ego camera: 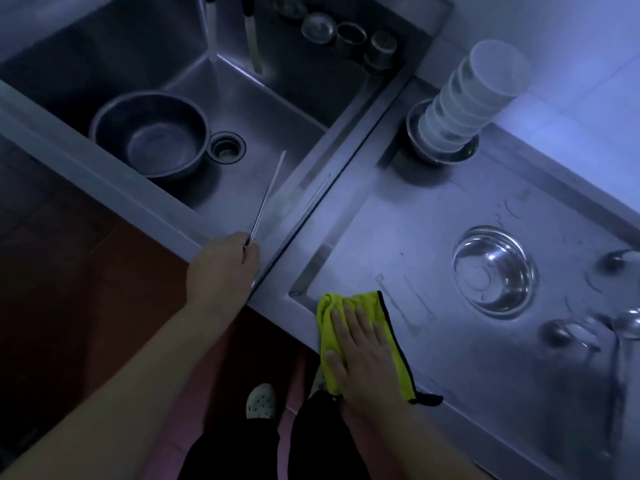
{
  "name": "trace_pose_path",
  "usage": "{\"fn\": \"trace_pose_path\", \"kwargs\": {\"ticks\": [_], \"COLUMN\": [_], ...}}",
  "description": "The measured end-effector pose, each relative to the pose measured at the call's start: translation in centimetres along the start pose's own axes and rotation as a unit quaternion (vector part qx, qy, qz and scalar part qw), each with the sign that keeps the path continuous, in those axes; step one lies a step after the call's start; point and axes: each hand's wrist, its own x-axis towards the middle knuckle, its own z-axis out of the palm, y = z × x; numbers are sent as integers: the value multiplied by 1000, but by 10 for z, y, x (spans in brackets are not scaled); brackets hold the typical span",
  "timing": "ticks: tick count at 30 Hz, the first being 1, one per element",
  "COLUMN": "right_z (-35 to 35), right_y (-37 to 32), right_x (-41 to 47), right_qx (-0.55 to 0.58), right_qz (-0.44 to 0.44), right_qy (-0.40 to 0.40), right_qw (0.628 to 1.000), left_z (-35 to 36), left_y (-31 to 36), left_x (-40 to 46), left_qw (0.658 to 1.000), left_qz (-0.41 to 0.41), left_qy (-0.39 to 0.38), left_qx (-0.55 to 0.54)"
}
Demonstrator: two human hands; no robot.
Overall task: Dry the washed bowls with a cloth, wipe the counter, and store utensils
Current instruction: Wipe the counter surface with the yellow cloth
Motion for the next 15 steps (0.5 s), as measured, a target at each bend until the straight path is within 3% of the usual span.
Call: {"fn": "trace_pose_path", "kwargs": {"ticks": [4, 10, 15], "right_z": [1, -13, -34], "right_y": [6, 38, 91], "right_x": [47, 113, 172], "right_qx": [-7, -72, -75], "right_qz": [1, -8, -1], "right_qy": [-28, 55, 68], "right_qw": [1000, 996, 995], "left_z": [19, 55, 83], "left_y": [17, 44, 72], "left_x": [0, 8, 18], "left_qw": [1000, 1000, 1000], "left_qz": [17, 17, -2], "left_qy": [-9, -14, -13], "left_qx": [1, 21, -1]}}
